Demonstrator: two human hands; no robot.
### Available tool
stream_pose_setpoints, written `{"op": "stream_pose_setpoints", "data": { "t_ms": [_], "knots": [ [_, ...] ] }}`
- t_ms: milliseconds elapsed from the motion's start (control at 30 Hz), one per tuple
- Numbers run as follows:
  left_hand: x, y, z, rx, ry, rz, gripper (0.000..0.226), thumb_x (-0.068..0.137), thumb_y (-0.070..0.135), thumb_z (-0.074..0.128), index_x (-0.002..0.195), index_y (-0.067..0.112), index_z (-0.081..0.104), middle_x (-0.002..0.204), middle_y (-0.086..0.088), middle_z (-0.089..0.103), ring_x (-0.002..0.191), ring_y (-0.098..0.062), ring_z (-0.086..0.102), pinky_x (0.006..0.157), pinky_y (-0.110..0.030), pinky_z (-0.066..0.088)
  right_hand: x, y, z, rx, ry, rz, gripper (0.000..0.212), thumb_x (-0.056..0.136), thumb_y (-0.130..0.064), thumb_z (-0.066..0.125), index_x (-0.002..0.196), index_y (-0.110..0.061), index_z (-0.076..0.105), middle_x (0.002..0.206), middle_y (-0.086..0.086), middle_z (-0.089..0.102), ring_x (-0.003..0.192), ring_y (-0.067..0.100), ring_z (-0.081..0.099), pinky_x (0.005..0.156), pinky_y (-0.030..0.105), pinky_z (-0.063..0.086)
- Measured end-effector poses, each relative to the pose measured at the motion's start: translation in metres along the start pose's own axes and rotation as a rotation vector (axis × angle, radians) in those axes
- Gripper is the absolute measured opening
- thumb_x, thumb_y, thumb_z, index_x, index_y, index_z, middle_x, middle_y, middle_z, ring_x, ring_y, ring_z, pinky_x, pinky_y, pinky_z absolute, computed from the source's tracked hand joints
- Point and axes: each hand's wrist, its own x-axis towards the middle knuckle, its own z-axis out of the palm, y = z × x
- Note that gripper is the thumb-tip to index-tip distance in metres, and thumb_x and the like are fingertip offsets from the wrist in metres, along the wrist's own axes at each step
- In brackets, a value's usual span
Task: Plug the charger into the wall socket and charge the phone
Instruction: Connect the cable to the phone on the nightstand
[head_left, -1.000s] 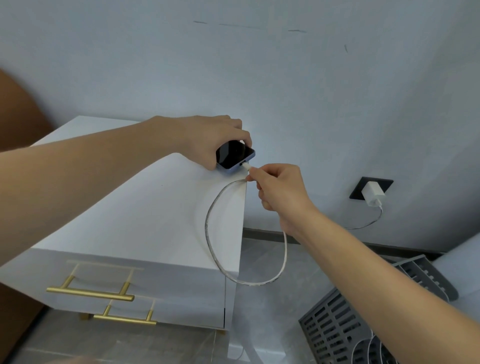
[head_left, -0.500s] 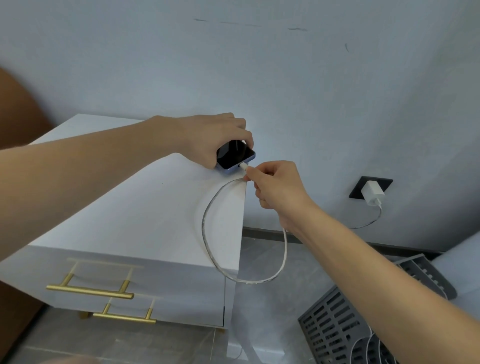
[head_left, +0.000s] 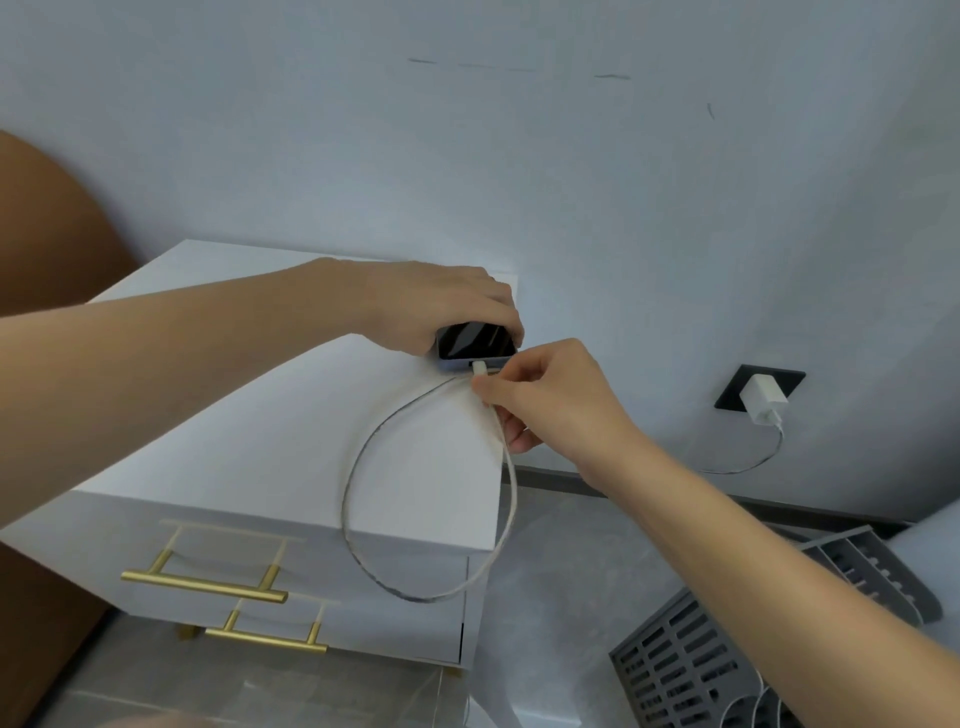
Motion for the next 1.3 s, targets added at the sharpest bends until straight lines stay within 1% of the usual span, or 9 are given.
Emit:
{"op": "stream_pose_setpoints", "data": {
  "t_ms": [133,333,433,533,667,767,900,1167,1300],
  "knots": [
    [-0.002,-0.007,0.006,-0.021,0.031,0.009,0.082,0.083,-0.014,0.055,0.153,0.027,0.048,0.159,0.002,0.043,0.143,-0.019,0.037,0.115,-0.032,0.035,-0.003,0.0,0.002,0.002,0.0,-0.001,0.031,0.089,-0.016,0.082,0.061,-0.01,0.072,0.054,0.007,0.068,0.044,0.016,0.065,0.048,0.025,0.057],
    [-0.012,-0.027,0.016,-0.101,0.161,-0.033,0.087,0.078,-0.01,0.053,0.155,0.03,0.042,0.148,0.009,0.045,0.136,-0.015,0.041,0.106,-0.037,0.042,-0.005,0.004,0.002,0.046,0.018,-0.01,0.036,0.093,-0.026,0.08,0.063,-0.008,0.074,0.053,0.004,0.067,0.043,0.016,0.064,0.046,0.024,0.055],
    [-0.029,-0.037,0.032,-0.256,0.415,-0.209,0.067,0.088,0.002,0.054,0.149,0.028,0.047,0.131,0.015,0.048,0.125,-0.004,0.047,0.104,-0.039,0.046,-0.005,0.008,-0.001,0.038,0.048,-0.004,0.036,0.094,-0.03,0.077,0.068,-0.005,0.075,0.053,0.004,0.067,0.041,0.015,0.063,0.044,0.024,0.054],
    [-0.046,-0.037,0.05,-0.272,0.547,-0.369,0.046,0.097,0.021,0.059,0.143,0.023,0.054,0.131,0.011,0.054,0.126,-0.011,0.055,0.099,-0.042,0.049,-0.003,0.016,-0.007,0.018,0.092,0.01,0.033,0.096,-0.032,0.074,0.074,-0.006,0.074,0.055,0.004,0.067,0.041,0.017,0.063,0.043,0.026,0.055],
    [-0.063,-0.033,0.064,-0.155,0.517,-0.435,0.048,0.099,0.044,0.051,0.143,0.024,0.054,0.13,0.012,0.054,0.118,-0.014,0.054,0.088,-0.039,0.049,-0.001,0.024,-0.015,-0.059,0.131,-0.026,0.027,0.095,-0.033,0.073,0.076,-0.014,0.073,0.056,0.004,0.069,0.04,0.015,0.064,0.043,0.029,0.056],
    [-0.066,-0.03,0.066,-0.107,0.516,-0.417,0.049,0.098,0.048,0.049,0.141,0.025,0.055,0.128,0.011,0.054,0.117,-0.013,0.053,0.081,-0.033,0.043,0.0,0.027,-0.017,-0.145,0.157,-0.074,0.025,0.094,-0.039,0.072,0.076,-0.02,0.071,0.063,0.005,0.072,0.042,0.016,0.065,0.051,0.04,0.063],
    [-0.066,-0.025,0.064,-0.112,0.494,-0.385,0.048,0.097,0.052,0.049,0.137,0.028,0.058,0.123,0.012,0.056,0.113,-0.014,0.054,0.085,-0.037,0.048,0.003,0.026,-0.021,-0.21,0.183,-0.1,0.025,0.09,-0.046,0.07,0.074,-0.026,0.069,0.064,-0.002,0.072,0.048,0.017,0.067,0.063,0.045,0.063],
    [-0.067,-0.023,0.065,-0.147,0.509,-0.412,0.05,0.093,0.058,0.046,0.133,0.031,0.06,0.117,0.016,0.059,0.108,-0.011,0.056,0.083,-0.036,0.049,0.01,0.026,-0.023,-0.225,0.202,-0.096,0.024,0.09,-0.045,0.071,0.074,-0.026,0.068,0.062,-0.004,0.072,0.051,0.017,0.068,0.068,0.05,0.064],
    [-0.068,-0.022,0.065,-0.159,0.506,-0.415,0.051,0.092,0.059,0.045,0.132,0.031,0.061,0.117,0.016,0.061,0.109,-0.011,0.057,0.083,-0.037,0.05,0.009,0.027,-0.022,-0.267,0.21,-0.109,0.025,0.089,-0.048,0.07,0.075,-0.027,0.068,0.065,-0.008,0.072,0.066,0.024,0.072,0.074,0.048,0.063]
  ]
}}
